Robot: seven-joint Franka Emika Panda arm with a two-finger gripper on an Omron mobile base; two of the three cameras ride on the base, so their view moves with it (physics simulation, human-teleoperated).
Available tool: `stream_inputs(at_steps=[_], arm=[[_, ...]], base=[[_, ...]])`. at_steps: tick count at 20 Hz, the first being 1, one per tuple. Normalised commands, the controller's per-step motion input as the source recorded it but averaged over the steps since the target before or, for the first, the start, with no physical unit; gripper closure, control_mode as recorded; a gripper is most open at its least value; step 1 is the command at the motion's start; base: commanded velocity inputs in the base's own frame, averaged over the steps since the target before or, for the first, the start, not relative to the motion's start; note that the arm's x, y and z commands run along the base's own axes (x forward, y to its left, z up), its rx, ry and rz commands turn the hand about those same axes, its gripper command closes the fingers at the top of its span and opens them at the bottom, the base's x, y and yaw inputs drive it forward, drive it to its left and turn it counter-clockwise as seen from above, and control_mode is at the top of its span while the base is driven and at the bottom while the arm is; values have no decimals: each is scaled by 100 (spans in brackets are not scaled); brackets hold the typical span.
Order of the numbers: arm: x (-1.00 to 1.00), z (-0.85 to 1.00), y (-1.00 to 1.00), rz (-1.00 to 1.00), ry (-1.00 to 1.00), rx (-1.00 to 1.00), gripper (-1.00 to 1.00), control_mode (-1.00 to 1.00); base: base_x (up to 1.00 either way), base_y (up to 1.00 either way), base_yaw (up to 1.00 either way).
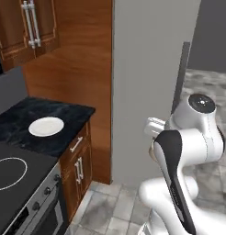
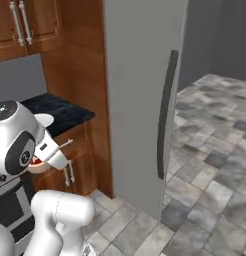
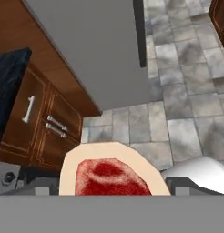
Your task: Place the steak on the counter behind the older steak on the same shelf of the fridge to maintain FIFO order. Close the fridge door when finished.
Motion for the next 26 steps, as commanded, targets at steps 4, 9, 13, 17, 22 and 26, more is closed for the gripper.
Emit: stream_inputs(at_steps=[4, 9, 13, 17, 22, 26], arm=[[0, 0, 0, 0, 0, 0, 100, 100], [0, 0, 0, 0, 0, 0, 100, 100], [0, 0, 0, 0, 0, 0, 100, 100], [0, 0, 0, 0, 0, 0, 100, 100], [0, 0, 0, 0, 0, 0, 100, 100], [0, 0, 0, 0, 0, 0, 100, 100]], base=[[-40, -9, -84], [-5, -58, -73], [29, -100, -49], [91, -55, -28], [100, -1, -4], [94, 0, 1]])
